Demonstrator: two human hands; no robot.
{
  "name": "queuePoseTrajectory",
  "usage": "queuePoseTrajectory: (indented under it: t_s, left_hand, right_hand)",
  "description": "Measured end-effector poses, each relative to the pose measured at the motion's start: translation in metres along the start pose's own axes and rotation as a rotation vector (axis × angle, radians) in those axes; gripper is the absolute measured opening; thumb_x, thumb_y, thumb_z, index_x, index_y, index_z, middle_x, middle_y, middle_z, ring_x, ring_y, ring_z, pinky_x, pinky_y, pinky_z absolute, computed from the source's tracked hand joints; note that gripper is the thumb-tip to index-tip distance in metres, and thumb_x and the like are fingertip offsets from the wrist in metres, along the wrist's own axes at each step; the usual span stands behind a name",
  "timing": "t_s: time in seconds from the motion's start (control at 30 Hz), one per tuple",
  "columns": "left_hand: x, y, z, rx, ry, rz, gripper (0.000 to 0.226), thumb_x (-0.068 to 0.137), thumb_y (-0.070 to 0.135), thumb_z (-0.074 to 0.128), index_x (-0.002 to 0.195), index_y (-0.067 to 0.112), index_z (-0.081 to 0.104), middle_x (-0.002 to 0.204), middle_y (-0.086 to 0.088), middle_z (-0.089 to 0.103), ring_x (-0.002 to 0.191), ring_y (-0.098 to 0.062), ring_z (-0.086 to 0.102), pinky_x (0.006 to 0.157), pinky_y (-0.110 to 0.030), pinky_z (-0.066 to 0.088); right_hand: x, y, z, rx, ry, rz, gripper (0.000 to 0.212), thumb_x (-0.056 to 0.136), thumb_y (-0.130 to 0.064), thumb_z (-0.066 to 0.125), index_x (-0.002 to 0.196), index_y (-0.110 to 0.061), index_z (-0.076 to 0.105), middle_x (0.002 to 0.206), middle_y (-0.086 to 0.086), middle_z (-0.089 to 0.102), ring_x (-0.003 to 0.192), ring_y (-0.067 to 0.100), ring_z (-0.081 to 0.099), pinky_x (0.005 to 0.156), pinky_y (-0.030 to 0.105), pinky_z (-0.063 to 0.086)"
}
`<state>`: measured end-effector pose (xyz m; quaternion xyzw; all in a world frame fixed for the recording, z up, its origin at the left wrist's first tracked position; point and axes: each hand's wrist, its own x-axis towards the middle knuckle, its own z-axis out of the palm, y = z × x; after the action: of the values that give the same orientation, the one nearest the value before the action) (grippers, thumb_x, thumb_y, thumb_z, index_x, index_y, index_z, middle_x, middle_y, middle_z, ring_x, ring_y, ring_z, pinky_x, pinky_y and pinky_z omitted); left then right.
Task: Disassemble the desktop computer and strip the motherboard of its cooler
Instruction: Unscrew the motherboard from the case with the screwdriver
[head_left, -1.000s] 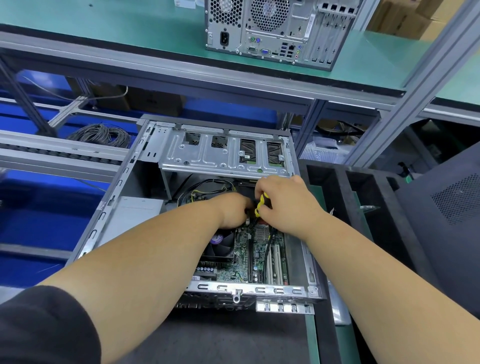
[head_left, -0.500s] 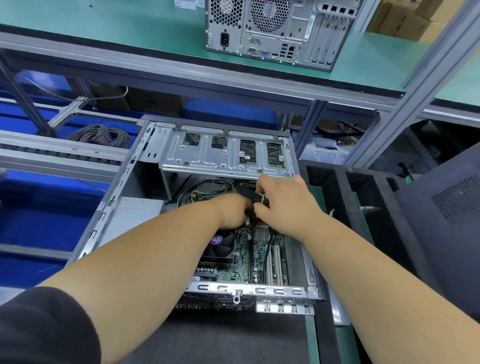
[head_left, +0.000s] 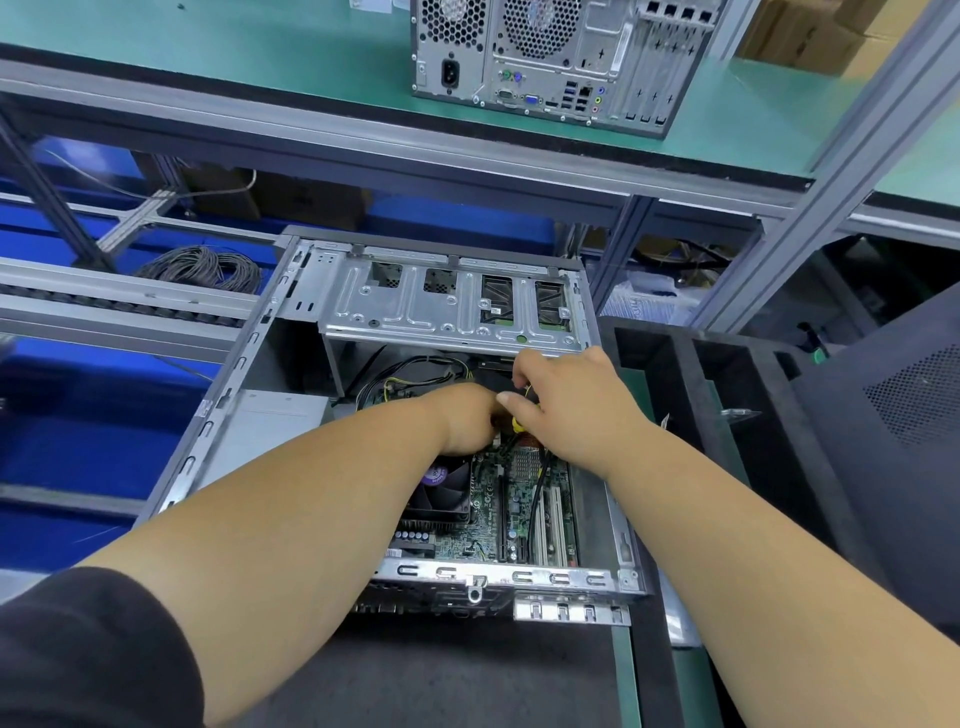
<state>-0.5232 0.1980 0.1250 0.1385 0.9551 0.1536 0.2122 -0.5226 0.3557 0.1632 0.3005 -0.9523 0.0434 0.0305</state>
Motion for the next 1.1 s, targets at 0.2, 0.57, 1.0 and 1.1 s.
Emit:
queuePoseTrajectory:
  t_s: [0.2,0.57,1.0,1.1]
  left_hand:
    - [0.0,-0.001,0.0,0.005,0.009,0.029,0.028,0.091,0.011,0.05,0.114,0.016,0.063,0.115,-0.01,0.065,0.101,-0.03,0.059,0.084,-0.033,0.049]
    - [0.002,-0.001,0.001,-0.007,0.019,0.012,0.019,0.092,0.012,0.052,0.107,0.013,0.063,0.107,-0.012,0.066,0.079,-0.022,0.047,0.067,-0.025,0.034]
    - [0.002,-0.001,0.002,0.01,0.004,0.006,0.019,0.091,0.017,0.054,0.107,0.011,0.062,0.105,-0.014,0.065,0.087,-0.029,0.056,0.07,-0.029,0.042]
    - [0.002,-0.001,0.002,0.009,-0.002,0.025,0.021,0.089,0.013,0.053,0.107,0.012,0.063,0.105,-0.013,0.066,0.091,-0.031,0.059,0.075,-0.032,0.047]
  right_hand:
    - [-0.003,0.002,-0.007,0.121,-0.016,-0.011,0.025,0.079,-0.029,0.059,0.101,-0.029,0.049,0.084,-0.01,0.053,0.081,0.02,0.05,0.094,0.04,0.03]
    - [-0.001,-0.002,0.002,-0.044,0.013,-0.004,0.025,0.095,-0.041,0.052,0.108,-0.019,0.049,0.078,-0.005,0.058,0.077,0.029,0.056,0.095,0.041,0.031]
    - [-0.001,0.001,-0.003,0.078,0.015,-0.011,0.011,0.092,-0.04,0.055,0.096,-0.03,0.054,0.079,-0.008,0.06,0.082,0.019,0.053,0.093,0.038,0.028]
    - [-0.003,0.001,-0.004,0.08,-0.005,-0.015,0.033,0.078,-0.036,0.049,0.109,-0.027,0.05,0.093,-0.008,0.059,0.092,0.022,0.053,0.088,0.037,0.025]
